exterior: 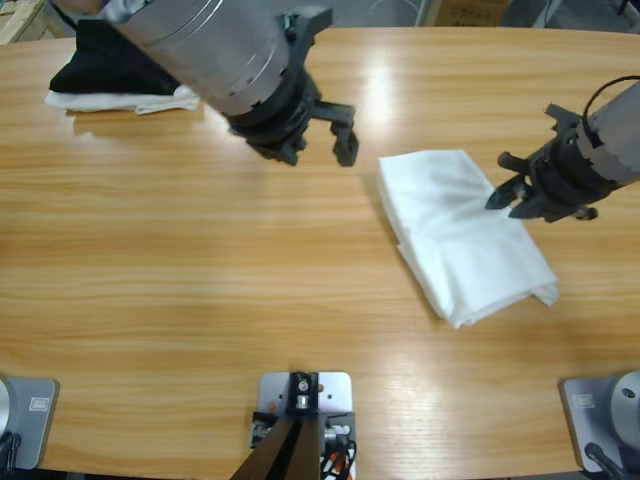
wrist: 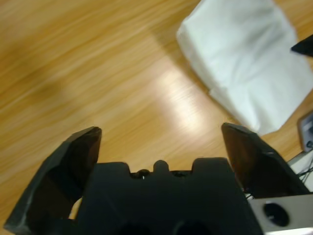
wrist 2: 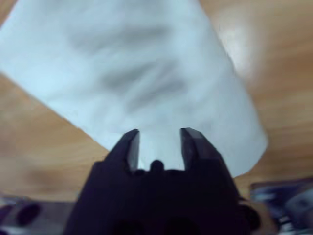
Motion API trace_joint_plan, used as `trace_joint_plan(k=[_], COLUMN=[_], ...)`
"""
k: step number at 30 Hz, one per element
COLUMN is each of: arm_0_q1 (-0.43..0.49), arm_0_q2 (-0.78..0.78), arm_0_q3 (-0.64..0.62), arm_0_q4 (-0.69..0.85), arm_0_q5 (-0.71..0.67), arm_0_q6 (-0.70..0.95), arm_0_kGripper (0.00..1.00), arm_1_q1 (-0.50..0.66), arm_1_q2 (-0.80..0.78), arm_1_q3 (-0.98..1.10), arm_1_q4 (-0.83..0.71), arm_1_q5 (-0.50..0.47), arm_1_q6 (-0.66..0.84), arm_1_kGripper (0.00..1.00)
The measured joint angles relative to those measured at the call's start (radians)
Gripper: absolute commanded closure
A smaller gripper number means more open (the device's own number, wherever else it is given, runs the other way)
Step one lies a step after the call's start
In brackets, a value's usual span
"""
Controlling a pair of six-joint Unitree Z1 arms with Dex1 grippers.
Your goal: Fold clothes
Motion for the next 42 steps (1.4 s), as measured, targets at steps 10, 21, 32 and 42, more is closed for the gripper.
trace_joint_plan(k=[10, 21, 32, 42], arm_0_q1=[-0.002, -0.002, -0.022, -0.034], arm_0_q2=[-0.056, -0.067, -0.159, -0.167], arm_0_q3=[0.145, 0.191, 0.333, 0.353], arm_0_q4=[0.005, 0.004, -0.010, -0.036], arm_0_q5=[0.001, 0.005, 0.005, 0.005], arm_0_q6=[-0.012, 0.002, 0.006, -0.016], arm_0_kGripper=[0.000, 0.000, 0.000, 0.000], arm_1_q1=[0.011, 0.033, 0.068, 0.294], arm_1_q2=[0.129, 0.246, 0.302, 0.368], arm_1_q3=[-0.028, -0.014, -0.055, -0.167], arm_1_q4=[-0.010, -0.119, -0.203, -0.030], arm_1_q5=[0.053, 0.047, 0.025, -0.134], arm_1_q6=[0.439, 0.529, 0.118, -0.665], arm_1_kGripper=[0.000, 0.000, 0.000, 0.000])
